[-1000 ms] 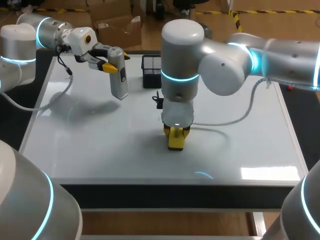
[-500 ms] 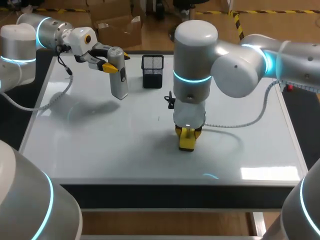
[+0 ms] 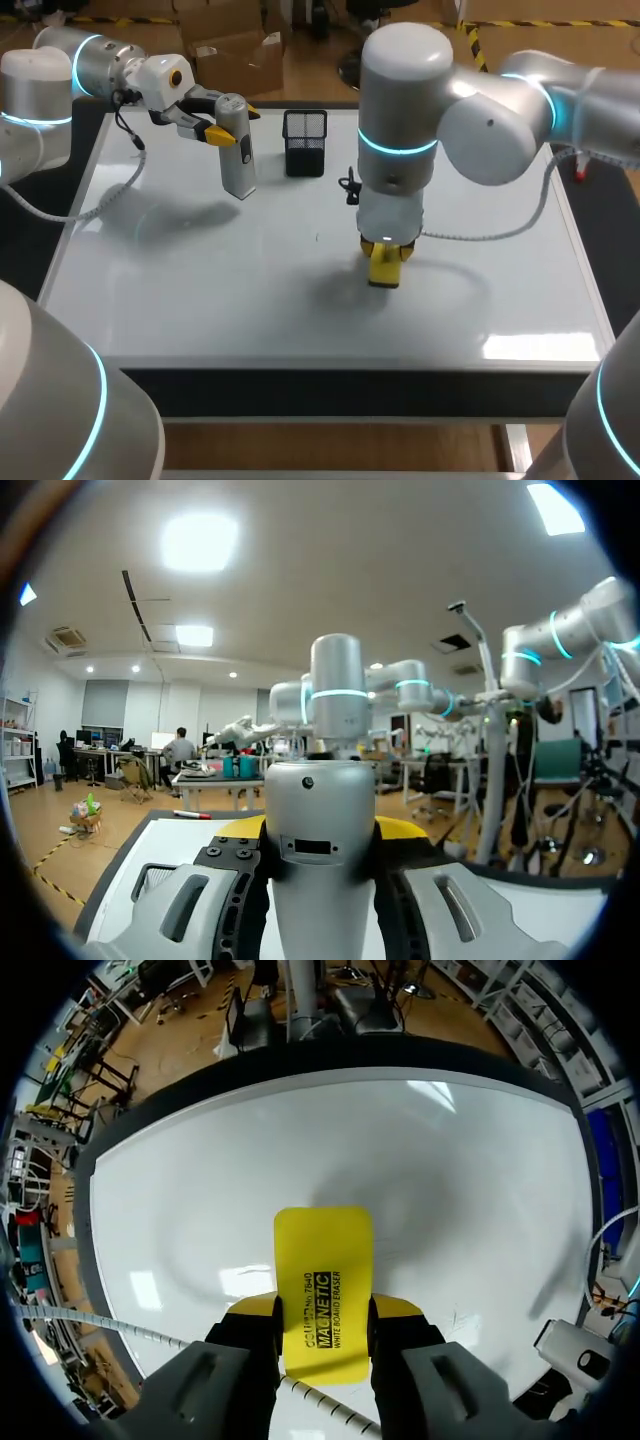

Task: Pick up the inspection probe, press it on each red-marked spot on the whiteboard one by one, put down the probe, pick up the eraser, and wipe off all the red marks.

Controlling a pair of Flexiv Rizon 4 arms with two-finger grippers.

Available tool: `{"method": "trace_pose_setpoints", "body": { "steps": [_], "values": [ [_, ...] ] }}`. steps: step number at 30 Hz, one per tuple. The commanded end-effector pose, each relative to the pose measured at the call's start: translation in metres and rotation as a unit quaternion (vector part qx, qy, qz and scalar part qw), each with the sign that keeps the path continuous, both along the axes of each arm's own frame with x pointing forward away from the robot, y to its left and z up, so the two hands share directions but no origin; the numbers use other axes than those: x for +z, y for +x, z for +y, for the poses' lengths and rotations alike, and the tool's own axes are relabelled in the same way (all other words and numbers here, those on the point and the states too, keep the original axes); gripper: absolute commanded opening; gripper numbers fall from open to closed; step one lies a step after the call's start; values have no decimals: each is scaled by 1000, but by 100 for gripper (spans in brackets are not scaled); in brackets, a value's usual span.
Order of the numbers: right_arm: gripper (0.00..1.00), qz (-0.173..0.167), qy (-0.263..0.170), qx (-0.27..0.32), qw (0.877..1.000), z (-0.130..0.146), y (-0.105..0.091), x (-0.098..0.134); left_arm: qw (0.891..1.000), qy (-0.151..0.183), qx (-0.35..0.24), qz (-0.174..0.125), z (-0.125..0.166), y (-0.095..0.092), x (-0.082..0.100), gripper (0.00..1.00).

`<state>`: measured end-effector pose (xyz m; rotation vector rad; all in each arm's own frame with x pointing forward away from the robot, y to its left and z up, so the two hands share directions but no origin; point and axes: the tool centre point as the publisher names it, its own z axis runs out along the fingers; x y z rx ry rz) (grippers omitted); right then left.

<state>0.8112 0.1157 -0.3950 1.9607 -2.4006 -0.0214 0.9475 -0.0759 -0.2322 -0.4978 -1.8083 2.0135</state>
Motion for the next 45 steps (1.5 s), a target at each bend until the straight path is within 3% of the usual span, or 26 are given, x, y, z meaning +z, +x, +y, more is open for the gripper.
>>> {"method": "trace_pose_setpoints", "body": {
  "steps": [1, 23, 34, 45],
  "values": [
    [0, -5, 1, 3, 1000, -9, 0, 15, 1000, 1, -1, 0, 0, 1, 1, 0],
    [0, -7, 3, 2, 1000, -11, 2, 20, 1000, 1, -1, 0, 0, 1, 1, 0],
    [0, -34, -7, 34, 999, -23, 74, 30, 1000, 1, -1, 0, 0, 1, 1, 0],
    [0, -29, 15, 41, 999, -36, 135, 16, 1000, 1, -1, 0, 0, 1, 1, 0]
  ]
}}
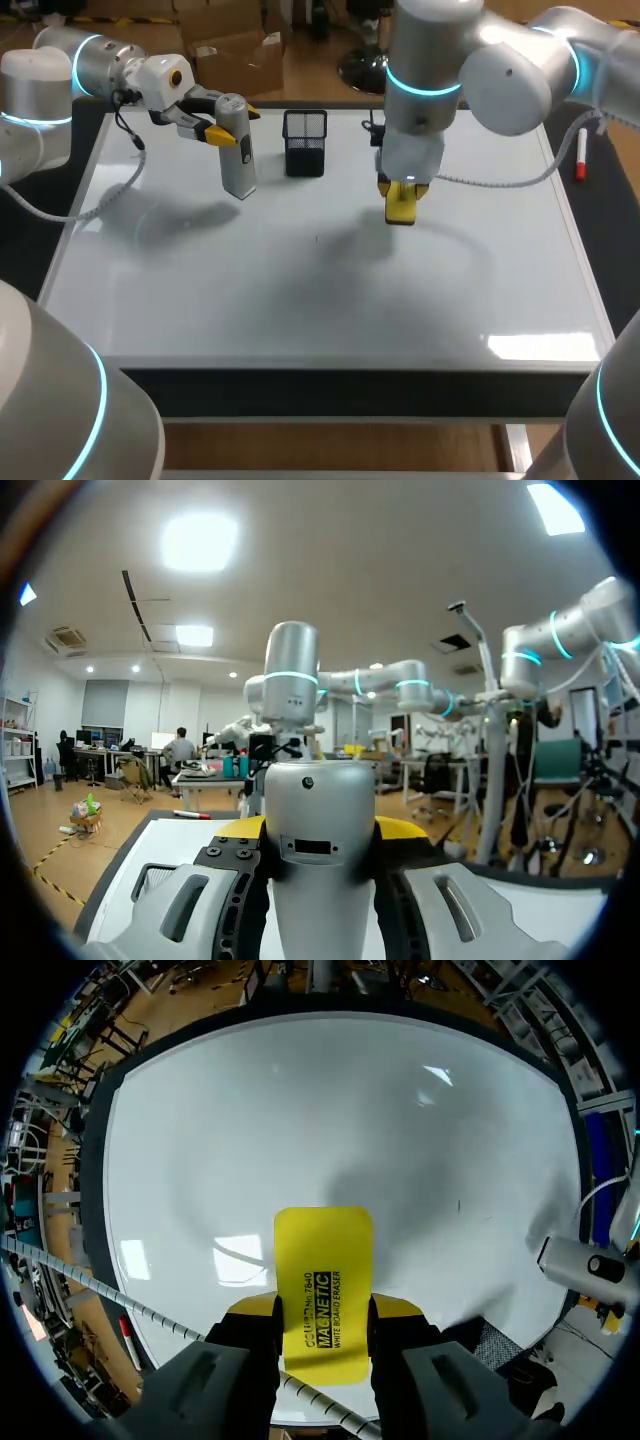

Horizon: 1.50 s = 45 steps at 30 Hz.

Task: Pick up the inspection probe, press it on each red-marked spot on the whiteboard one by one, put down the probe, pick up the eraser, and wipe off all the red marks.

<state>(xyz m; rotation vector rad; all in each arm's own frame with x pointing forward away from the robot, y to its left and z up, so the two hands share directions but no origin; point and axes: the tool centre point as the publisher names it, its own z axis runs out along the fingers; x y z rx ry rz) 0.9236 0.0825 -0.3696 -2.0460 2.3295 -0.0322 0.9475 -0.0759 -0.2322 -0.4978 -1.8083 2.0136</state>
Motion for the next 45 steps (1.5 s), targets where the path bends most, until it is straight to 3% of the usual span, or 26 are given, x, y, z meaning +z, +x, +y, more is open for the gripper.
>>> {"method": "trace_pose_setpoints", "body": {
  "steps": [1, 10, 23, 33, 45],
  "values": [
    [0, 16, 4, 10, 1000, -3, 29, -11, 1000, 1, -1, 0, 0, 1, 1, 0],
    [0, 33, 7, 30, 999, 7, 72, -27, 1000, 1, -1, 0, 0, 1, 1, 0],
    [0, 44, 9, 44, 998, 19, 115, -36, 1000, 1, -1, 0, 0, 1, 1, 0],
    [0, 45, 7, 46, 998, 22, 133, -41, 1000, 1, -1, 0, 0, 1, 1, 0],
    [0, 39, 5, 41, 998, 25, 140, -49, 1000, 1, -1, 0, 0, 1, 1, 0]
  ]
}}
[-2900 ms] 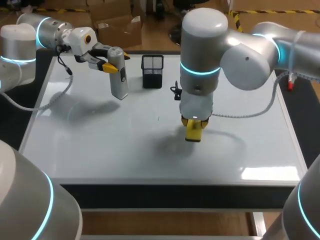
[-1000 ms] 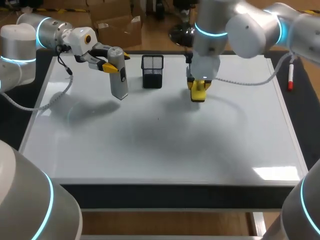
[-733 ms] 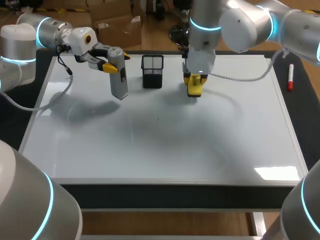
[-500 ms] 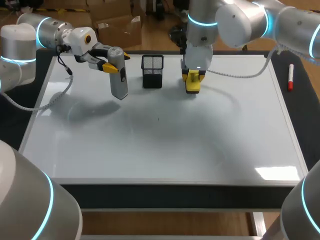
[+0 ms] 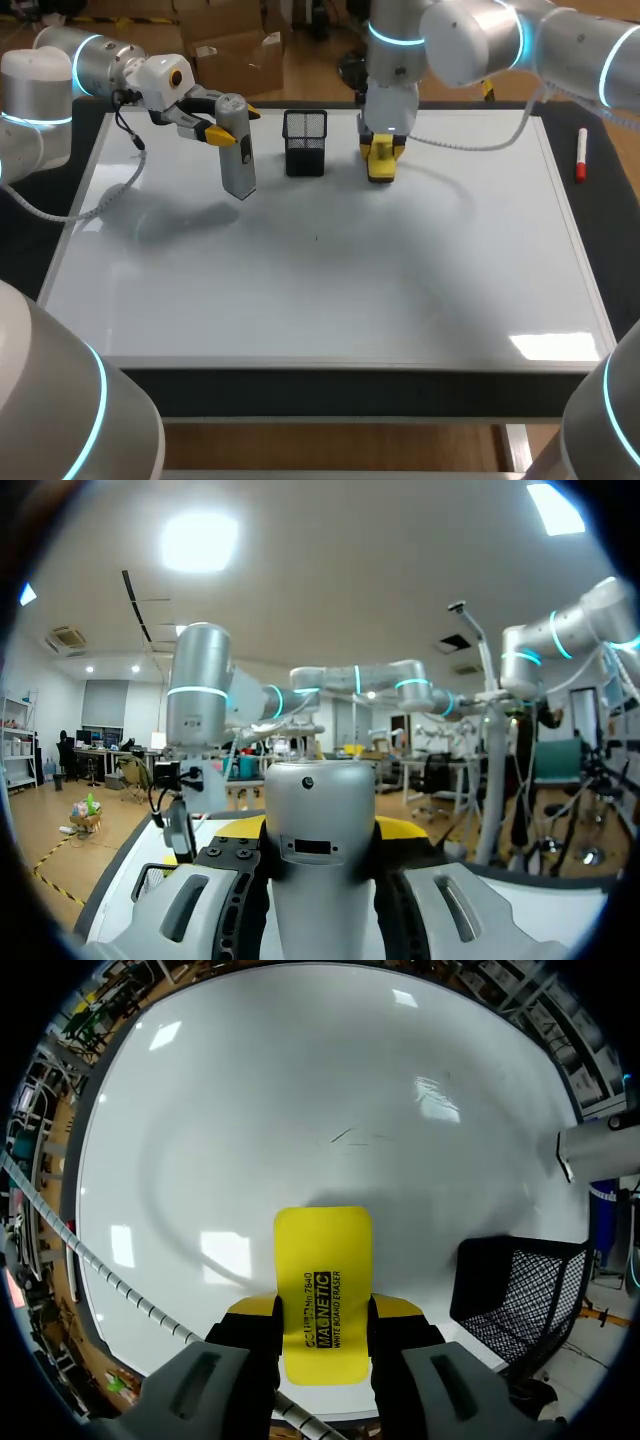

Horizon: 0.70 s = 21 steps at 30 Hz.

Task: Pick up the inspection probe, press it on each red-marked spot on the whiteboard one by one, put down the probe, pick up the eraser, and wipe off all the red marks.

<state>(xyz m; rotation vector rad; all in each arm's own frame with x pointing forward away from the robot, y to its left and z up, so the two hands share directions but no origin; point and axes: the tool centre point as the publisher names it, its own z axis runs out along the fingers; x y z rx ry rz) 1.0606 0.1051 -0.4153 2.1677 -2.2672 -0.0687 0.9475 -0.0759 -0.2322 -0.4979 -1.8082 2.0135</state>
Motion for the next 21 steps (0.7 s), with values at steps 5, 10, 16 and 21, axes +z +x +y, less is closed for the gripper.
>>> {"method": "trace_pose_setpoints", "body": {
  "steps": [5, 10, 16, 21],
  "values": [
    [0, 2, -7, -9, 1000, 1, 6, -9, 1000, 1, -1, 0, 0, 1, 1, 0],
    [25, 3, -6, -15, 1000, 0, 5, -9, 1000, 1, -1, 0, 0, 1, 1, 0],
    [100, -11, -2, -40, 999, -10, -2, 2, 1000, 1, -1, 0, 0, 1, 1, 0],
    [100, -20, 15, -79, 997, -22, -9, 14, 1000, 1, -1, 0, 0, 1, 1, 0]
  ]
}}
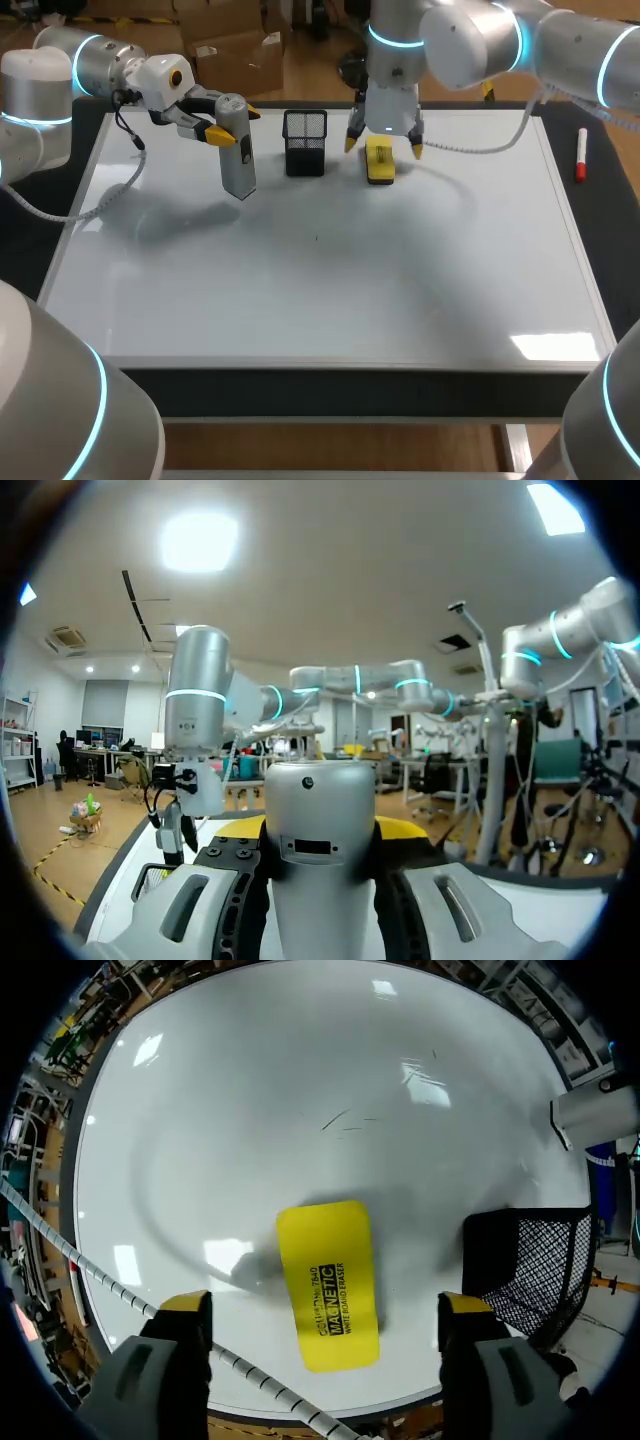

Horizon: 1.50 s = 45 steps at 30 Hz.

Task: Pick up the inspection probe, press it on each red-marked spot on the whiteboard one by one, put down the probe, pick up the eraser, and wipe off all the red marks.

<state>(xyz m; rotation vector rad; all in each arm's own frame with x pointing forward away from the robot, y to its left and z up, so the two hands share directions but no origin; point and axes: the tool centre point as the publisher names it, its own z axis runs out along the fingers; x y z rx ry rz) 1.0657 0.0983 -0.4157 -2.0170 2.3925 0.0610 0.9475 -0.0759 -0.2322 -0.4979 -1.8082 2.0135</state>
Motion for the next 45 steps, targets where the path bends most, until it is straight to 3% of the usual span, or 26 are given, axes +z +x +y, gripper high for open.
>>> {"method": "trace_pose_setpoints", "body": {
  "steps": [1, 9, 15, 20, 28, 34, 45],
  "values": [
    [100, -16, 17, -27, 999, -18, -15, 16, 1000, 1, -1, 0, 0, 1, 1, 0],
    [100, -21, 81, -145, 986, -43, -29, 40, 1000, 1, -1, 0, 0, 1, 1, 0],
    [100, -28, 144, -234, 961, -61, -35, 61, 1000, 1, -1, 0, 0, 1, 1, 0],
    [100, -15, 160, -297, 941, -72, -38, 79, 1000, 1, -1, 0, 0, 1, 1, 0],
    [100, -23, 219, -358, 907, -88, -48, 104, 1000, 1, -1, 0, 0, 1, 1, 0],
    [100, -4, 228, -396, 890, -94, -52, 115, 1000, 1, -1, 0, 0, 1, 1, 0],
    [100, 3, 240, -397, 886, -96, -52, 120, 1000, 1, -1, 0, 0, 1, 1, 0]
  ]
}}
